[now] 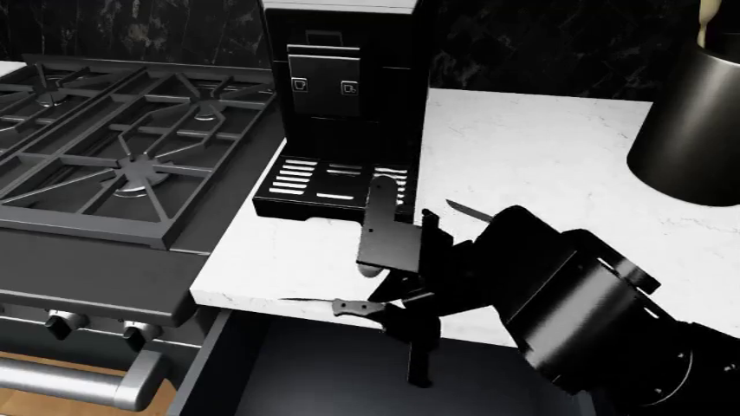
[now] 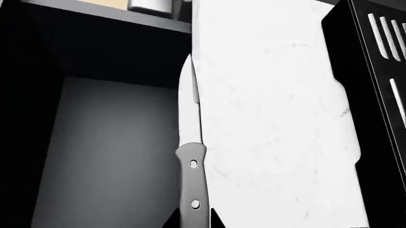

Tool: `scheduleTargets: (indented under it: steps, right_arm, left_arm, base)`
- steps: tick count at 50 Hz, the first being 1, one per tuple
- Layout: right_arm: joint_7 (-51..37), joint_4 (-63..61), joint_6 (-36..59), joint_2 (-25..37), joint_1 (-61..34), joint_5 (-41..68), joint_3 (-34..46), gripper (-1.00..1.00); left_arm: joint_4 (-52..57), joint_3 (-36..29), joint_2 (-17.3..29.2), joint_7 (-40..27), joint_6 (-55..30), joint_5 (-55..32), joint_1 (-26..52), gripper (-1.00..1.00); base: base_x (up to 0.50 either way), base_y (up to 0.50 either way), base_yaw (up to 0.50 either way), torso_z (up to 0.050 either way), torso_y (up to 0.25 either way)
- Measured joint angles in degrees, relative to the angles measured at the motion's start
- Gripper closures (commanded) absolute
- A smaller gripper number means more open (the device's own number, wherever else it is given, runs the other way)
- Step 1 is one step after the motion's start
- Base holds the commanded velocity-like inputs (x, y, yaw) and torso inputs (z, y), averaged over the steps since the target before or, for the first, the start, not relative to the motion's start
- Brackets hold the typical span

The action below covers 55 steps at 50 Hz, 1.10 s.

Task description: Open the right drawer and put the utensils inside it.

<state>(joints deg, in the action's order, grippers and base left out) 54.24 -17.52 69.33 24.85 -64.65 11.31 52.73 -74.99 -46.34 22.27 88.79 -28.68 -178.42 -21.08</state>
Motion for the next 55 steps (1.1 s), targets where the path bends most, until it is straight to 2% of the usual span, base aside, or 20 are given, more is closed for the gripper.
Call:
scheduleTargets:
  steps: [10,27,28,45,55]
  right_arm:
    - [-1.4,-2.9,0.8,0.0,2.3,-0.3,2.3,1.0]
    - [-4.6,-0.4,-0.8,-2.9,5.6,-1.4,4.6,1.0]
    - [-4.7,-0.2,-0.9,-3.1,5.7,-1.4,4.8,-1.0]
    - [-4.3,-0.6,0.5,-4.4,6.2,0.8,2.5,-1.0]
    - [-4.1,-3.6,4.9,-3.9,1.4,2.4,-5.3,-1.0]
  left_arm:
    - [0.0,-0.1,0.0,-0.1,0.0,0.0,0.0,-1.0]
    - [0.0,-0.4,-0.1,-0.2,0.0,0.0,0.2,-1.0]
    - [0.0,-0.4,-0.1,-0.2,0.1,0.0,0.3,-1.0]
    - [0.0,-0.5,-0.1,-0.4,0.1,-0.1,0.3,-1.0]
    - [0.0,-0.6,0.0,-0.2,0.1,0.0,0.3,-1.0]
  base:
    - [0.0,0.0,0.0,0.0,0.0]
    - [0.0,0.0,0.0,0.0,0.0]
    - [0.0,0.0,0.0,0.0,0.0]
    - [0.0,0.0,0.0,0.0,0.0]
    - [0.0,0.0,0.0,0.0,0.0]
